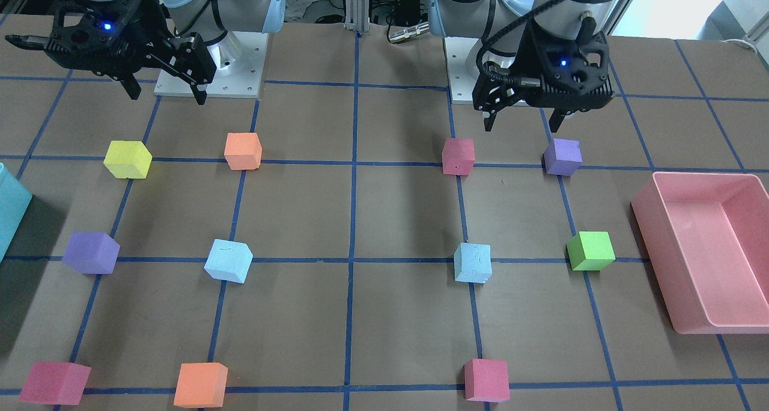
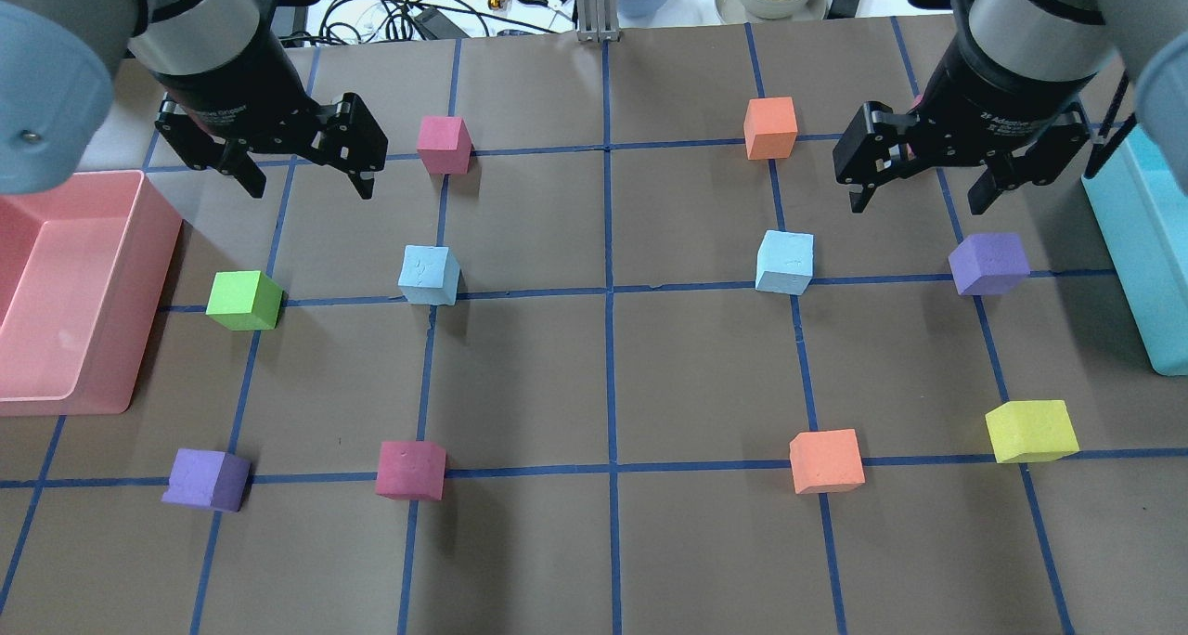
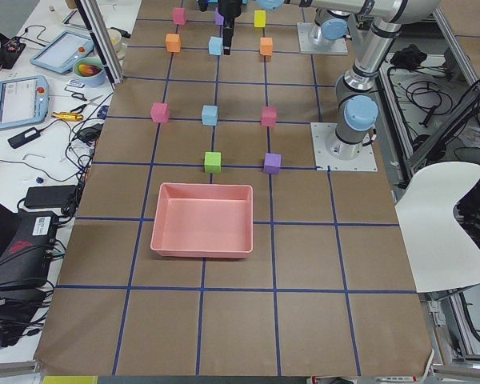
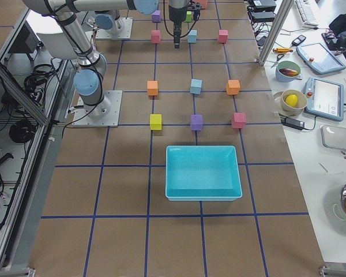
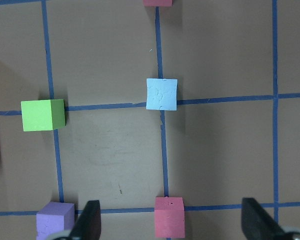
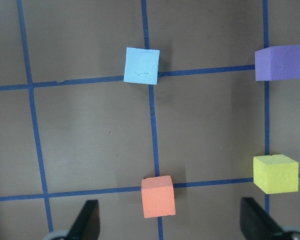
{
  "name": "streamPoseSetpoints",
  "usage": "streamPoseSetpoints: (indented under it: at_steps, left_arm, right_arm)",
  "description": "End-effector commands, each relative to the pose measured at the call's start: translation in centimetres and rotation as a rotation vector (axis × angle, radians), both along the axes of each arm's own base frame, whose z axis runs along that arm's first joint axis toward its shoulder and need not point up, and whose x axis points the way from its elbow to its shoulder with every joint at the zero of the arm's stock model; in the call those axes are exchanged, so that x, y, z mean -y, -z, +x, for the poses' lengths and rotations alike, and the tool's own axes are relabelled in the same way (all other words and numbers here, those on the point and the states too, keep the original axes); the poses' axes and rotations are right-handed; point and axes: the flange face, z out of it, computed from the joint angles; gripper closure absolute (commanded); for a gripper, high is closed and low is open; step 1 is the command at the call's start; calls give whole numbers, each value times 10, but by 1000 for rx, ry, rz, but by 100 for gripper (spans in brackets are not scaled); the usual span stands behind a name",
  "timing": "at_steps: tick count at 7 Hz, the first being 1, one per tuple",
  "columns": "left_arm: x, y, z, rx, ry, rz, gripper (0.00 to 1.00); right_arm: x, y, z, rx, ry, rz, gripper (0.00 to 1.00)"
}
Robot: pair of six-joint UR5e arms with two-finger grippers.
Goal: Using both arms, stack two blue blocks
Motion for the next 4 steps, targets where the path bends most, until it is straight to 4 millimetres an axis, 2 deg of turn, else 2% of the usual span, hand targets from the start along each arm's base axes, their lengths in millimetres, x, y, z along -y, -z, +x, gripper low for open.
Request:
streamPoseSetpoints:
  at_steps: [1,2,4]
  left_arm:
    - [33,68,-1,-3,-2,5,0]
    - [42,107,-1,-4,-8,21,0]
    - [55,161,-2,-5,13,36,0]
  right_arm:
    - [0,2,0,0,-1,0,0]
    - [0,2,0,0,-1,0,0]
    - [0,4,0,0,2,3,0]
